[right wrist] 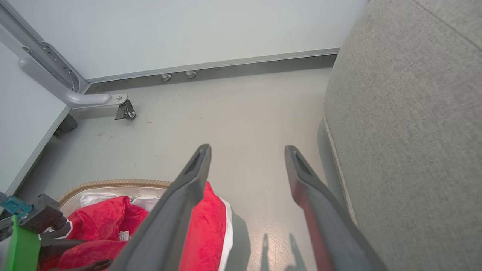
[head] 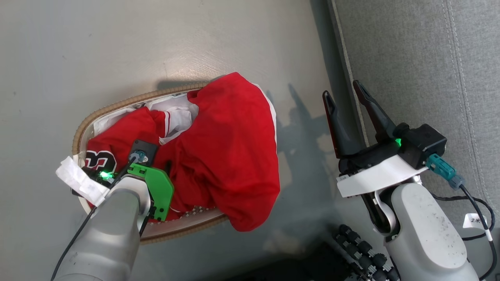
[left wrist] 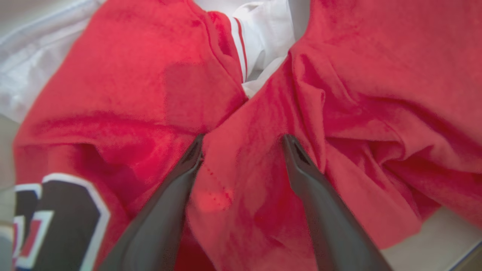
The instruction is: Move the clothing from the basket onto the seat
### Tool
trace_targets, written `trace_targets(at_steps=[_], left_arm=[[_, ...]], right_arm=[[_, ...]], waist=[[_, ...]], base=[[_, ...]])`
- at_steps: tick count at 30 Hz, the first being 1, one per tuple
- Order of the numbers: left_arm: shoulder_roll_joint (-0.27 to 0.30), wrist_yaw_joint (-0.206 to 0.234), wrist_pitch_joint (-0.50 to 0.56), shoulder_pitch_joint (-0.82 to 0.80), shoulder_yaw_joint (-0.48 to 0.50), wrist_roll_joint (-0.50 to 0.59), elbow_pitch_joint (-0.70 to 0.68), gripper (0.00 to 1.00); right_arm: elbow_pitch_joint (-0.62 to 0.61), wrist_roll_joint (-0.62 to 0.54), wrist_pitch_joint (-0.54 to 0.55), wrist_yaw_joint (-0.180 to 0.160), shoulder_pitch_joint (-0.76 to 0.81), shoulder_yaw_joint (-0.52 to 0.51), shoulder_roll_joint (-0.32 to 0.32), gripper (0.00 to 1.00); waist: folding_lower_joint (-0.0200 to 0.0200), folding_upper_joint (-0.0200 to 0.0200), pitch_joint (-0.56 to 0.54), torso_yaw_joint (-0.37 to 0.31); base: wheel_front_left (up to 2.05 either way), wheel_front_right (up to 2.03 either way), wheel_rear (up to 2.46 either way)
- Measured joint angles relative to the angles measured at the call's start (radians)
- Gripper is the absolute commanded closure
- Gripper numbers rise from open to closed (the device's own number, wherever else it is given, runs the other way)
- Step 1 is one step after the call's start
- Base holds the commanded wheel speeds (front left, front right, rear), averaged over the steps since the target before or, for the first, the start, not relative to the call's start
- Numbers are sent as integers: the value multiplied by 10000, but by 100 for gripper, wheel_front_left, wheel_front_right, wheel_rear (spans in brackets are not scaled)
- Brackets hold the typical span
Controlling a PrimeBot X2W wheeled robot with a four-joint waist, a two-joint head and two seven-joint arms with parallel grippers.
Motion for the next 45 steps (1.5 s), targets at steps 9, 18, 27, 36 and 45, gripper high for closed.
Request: trace_targets(at_steps=[9, 18, 27, 36, 45], left_arm=[[-238, 0, 153, -35, -759, -416, -61, 0], [-265, 0, 316, -37, -1429, -1005, -104, 80], [-221, 0, -347, 438, -1848, -2061, -186, 100], [-324, 0, -780, 1303, -2301, -2759, -458, 100], [-422, 0, -1198, 2264, -2840, -3591, -1018, 100]], right_arm=[[17, 121, 0, 0, -109, 52, 6, 0], [52, 173, 0, 0, -167, 104, 8, 0], [301, 313, 0, 0, -153, 65, 13, 0], [669, 314, 0, 0, 164, -40, 19, 0], [1009, 201, 0, 0, 784, -251, 25, 0]], waist=[[0, 0, 192, -10], [0, 0, 204, -45], [0, 0, -489, -58], [0, 0, -1719, -7], [-1, 0, -3240, 167]], base=[[0, 0, 0], [0, 0, 0], [0, 0, 0], [0, 0, 0], [0, 0, 0]])
